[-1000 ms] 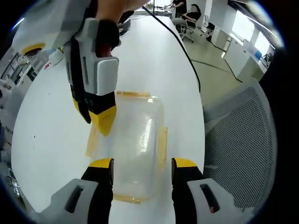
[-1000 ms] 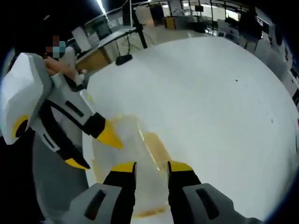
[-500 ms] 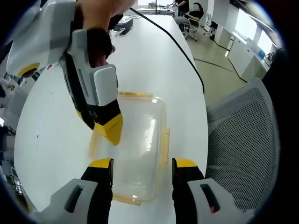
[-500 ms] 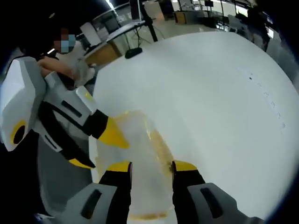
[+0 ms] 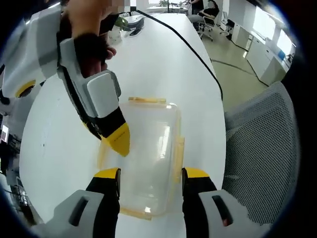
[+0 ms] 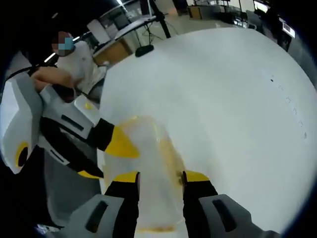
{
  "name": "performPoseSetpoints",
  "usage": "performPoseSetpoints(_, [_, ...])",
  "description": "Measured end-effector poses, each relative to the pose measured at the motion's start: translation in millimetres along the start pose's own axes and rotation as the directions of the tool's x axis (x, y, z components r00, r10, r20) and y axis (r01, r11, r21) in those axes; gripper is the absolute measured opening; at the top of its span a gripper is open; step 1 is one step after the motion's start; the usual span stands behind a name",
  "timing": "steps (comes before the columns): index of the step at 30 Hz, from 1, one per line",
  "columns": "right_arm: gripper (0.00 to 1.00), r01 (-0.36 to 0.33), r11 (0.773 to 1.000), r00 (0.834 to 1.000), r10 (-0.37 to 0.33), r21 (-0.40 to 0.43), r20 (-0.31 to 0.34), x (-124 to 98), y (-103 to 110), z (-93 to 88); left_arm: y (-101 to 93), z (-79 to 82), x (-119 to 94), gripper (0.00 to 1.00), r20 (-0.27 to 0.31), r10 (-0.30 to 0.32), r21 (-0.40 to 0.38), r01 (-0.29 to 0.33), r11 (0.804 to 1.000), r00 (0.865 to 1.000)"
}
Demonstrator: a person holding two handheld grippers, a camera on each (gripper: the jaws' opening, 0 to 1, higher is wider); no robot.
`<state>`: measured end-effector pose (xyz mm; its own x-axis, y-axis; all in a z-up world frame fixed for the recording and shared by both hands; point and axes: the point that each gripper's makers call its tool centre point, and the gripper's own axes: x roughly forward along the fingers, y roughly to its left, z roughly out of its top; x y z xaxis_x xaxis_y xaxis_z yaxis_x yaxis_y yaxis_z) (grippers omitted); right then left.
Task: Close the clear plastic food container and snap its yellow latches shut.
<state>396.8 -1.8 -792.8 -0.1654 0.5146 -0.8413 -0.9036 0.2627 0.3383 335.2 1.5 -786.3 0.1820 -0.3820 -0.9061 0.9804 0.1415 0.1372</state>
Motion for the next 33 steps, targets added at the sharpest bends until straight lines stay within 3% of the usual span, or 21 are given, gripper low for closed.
performPoseSetpoints(21, [0.32, -0.047, 0.999, 0.998, 0.047, 0.0, -0.051, 2.5, -0.2, -0.6, -1.7, -2.2, 5.0, 0.51, -0.018, 0.099, 0.058, -0.098, 0.993, 0.995])
performPoseSetpoints(33, [0.29, -0.069, 0.997, 0.995, 0.07, 0.017, -0.072, 2.8, -1.9, -0.3, 0.1, -2.9, 5.3, 0.5, -0.025, 0.102, 0.056, -0.101, 0.993, 0.994])
